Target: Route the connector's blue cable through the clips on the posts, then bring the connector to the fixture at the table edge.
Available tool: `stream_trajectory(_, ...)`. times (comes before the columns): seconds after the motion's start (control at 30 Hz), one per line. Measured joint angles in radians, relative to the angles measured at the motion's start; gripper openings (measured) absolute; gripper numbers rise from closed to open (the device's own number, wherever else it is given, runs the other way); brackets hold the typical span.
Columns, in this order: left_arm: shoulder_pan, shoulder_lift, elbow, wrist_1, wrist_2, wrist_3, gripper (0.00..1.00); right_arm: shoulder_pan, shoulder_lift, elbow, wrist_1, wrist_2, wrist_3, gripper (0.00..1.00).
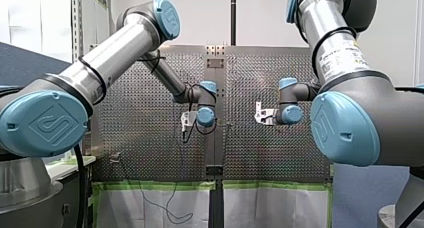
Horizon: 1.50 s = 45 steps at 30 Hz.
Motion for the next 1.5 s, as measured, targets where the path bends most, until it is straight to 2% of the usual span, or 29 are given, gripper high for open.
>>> stream_trajectory(0.03,0.0,0.0,0.0,-0.002,0.005,-0.001,0.69,0.0,0.0,0.0,0.0,0.0,0.0,0.0)
stream_trajectory(0.07,0.0,0.0,0.0,-0.004,0.01,-0.002,0.87,0.001,0.0,0.0,0.0,0.0,0.0,0.0)
stream_trajectory(0.1,0.0,0.0,0.0,-0.005,0.016,-0.003,0.87,0.001,0.0,0.0,0.0,0.0,0.0,0.0)
stream_trajectory(0.13,0.001,0.0,0.0,-0.007,0.024,-0.005,1.0,0.001,0.0,0.0,0.001,0.0,0.0,0.0)
stream_trajectory(0.33,-0.002,0.0,0.0,-0.031,0.064,0.003,1.0,0.001,0.001,0.0,0.004,0.0,0.001,0.0)
stream_trajectory(0.67,-0.032,0.009,-0.018,-0.111,0.059,0.042,1.0,0.002,0.002,0.001,0.016,0.001,0.002,0.0)
stream_trajectory(1.1,-0.069,0.096,-0.124,-0.055,0.09,0.085,1.0,-0.004,0.002,0.0,0.025,0.001,0.004,0.0)
stream_trajectory(1.3,-0.1,0.102,-0.171,-0.057,0.099,0.088,1.0,-0.004,0.002,0.0,0.026,0.001,0.004,0.0)
stream_trajectory(1.5,-0.128,0.102,-0.19,-0.073,0.097,0.089,1.0,-0.005,0.002,0.0,0.027,0.001,0.004,0.0)
